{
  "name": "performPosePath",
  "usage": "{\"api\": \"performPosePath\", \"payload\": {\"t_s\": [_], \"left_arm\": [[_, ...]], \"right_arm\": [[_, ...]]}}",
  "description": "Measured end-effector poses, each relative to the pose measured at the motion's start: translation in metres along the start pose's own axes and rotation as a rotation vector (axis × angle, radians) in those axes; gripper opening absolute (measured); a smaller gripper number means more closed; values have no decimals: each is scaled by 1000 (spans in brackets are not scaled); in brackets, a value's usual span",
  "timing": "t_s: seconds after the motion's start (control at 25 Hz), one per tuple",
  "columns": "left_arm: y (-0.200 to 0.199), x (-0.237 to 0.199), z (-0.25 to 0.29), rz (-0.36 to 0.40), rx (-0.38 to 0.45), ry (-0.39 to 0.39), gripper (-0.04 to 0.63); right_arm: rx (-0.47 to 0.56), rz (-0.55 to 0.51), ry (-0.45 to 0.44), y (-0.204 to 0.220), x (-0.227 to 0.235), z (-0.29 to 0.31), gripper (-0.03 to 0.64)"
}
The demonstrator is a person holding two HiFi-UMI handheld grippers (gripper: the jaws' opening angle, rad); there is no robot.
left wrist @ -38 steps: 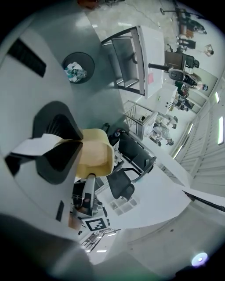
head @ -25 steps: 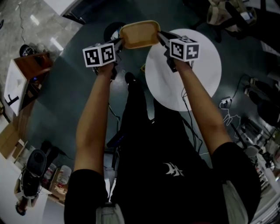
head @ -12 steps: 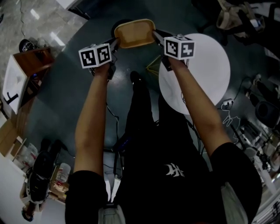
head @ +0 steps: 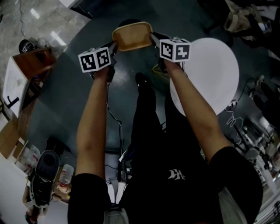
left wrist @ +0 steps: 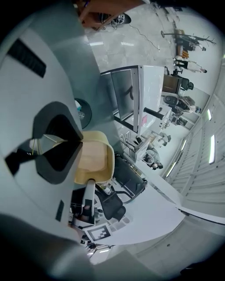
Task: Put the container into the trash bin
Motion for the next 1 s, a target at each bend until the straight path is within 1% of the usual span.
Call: {"api": "performPosePath", "payload": {"t_s": [0.28,0.64,1.0], "left_arm": [[8,-33,34,16,-20,-14,14],[19,-56,82,68,-60,-18,12],[36,-75,135,71,-96,-24,12]], "right_arm": [[10,50,52,28,14,31,54],[10,118,131,64,51,66,51],[-30,120,191,88,93,100,49]]}}
Point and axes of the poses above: the fingertips, and each gripper's own axes: z forward along the fingers, x to its right, y out of its underside, the point moved 3 cm from there along -z, backward along the fingers, and after that the axes turned 8 degrees about -y, right-handed, at the moved point
